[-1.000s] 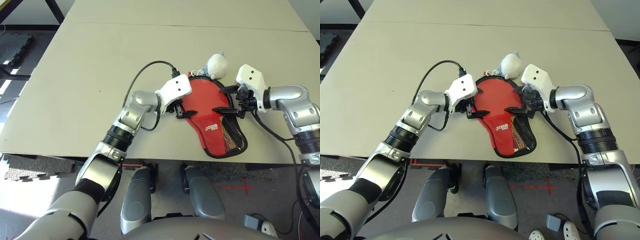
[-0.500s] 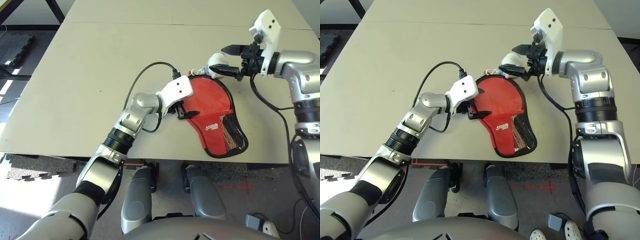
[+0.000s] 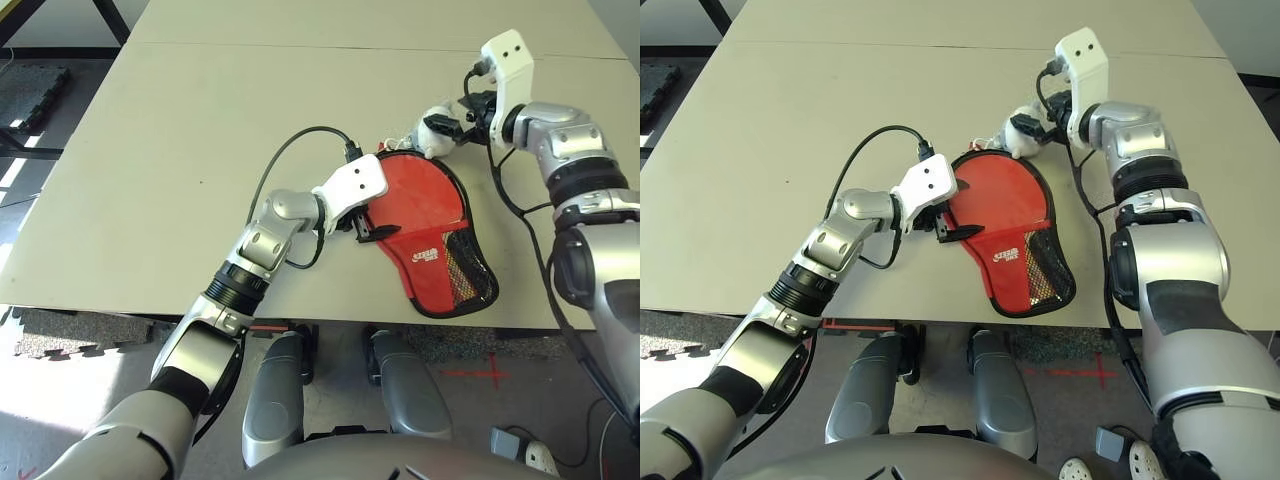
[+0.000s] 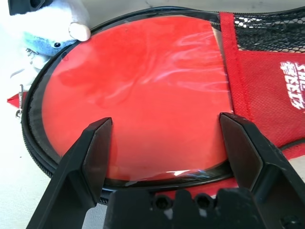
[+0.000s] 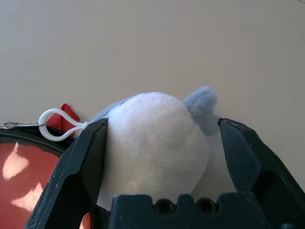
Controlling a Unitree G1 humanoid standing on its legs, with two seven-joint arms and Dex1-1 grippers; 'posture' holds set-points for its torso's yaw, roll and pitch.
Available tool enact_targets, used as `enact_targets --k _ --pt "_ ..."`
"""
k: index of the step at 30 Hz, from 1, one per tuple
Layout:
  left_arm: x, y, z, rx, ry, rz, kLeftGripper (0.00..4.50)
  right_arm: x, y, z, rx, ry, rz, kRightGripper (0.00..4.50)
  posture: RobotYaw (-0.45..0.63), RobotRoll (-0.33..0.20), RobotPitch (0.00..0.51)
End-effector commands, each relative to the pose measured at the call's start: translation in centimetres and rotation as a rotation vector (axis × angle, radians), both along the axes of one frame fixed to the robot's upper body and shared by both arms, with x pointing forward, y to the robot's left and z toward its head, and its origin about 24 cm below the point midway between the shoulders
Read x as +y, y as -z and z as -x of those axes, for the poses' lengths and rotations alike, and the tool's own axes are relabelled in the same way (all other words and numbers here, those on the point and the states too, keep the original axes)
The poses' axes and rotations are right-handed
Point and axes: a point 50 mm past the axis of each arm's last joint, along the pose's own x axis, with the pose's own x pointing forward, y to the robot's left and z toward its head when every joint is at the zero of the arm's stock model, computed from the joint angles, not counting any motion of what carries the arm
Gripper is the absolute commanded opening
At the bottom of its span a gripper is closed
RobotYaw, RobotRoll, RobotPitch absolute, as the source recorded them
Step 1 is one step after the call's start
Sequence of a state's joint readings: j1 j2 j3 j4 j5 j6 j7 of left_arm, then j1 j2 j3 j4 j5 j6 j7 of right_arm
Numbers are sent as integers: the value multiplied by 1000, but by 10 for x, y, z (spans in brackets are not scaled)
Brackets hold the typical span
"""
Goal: Store the ping-pong paddle in its case and zip it.
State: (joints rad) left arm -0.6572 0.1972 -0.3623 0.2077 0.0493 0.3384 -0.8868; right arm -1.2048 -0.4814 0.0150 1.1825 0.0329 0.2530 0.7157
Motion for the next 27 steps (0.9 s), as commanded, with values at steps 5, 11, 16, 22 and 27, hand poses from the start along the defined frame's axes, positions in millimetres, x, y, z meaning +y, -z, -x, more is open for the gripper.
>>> enact_targets --k 5,11,16,22,27 --pt "2 35 9 129 -3 -107 4500 -8 24 5 117 51 -34 3208 -75 0 261" --pt "1 35 9 132 2 -107 4500 -23 20 9 130 69 -41 935 -83 0 260" --pt "-1 37 10 140 3 -105 4500 -40 14 14 117 71 22 24 -87 0 258" --pt "-2 41 10 149 0 -102 4500 -66 5 23 103 66 119 24 -87 0 256" --pt "-2 42 10 154 2 -104 4500 -79 -5 29 90 63 158 24 -93 0 251"
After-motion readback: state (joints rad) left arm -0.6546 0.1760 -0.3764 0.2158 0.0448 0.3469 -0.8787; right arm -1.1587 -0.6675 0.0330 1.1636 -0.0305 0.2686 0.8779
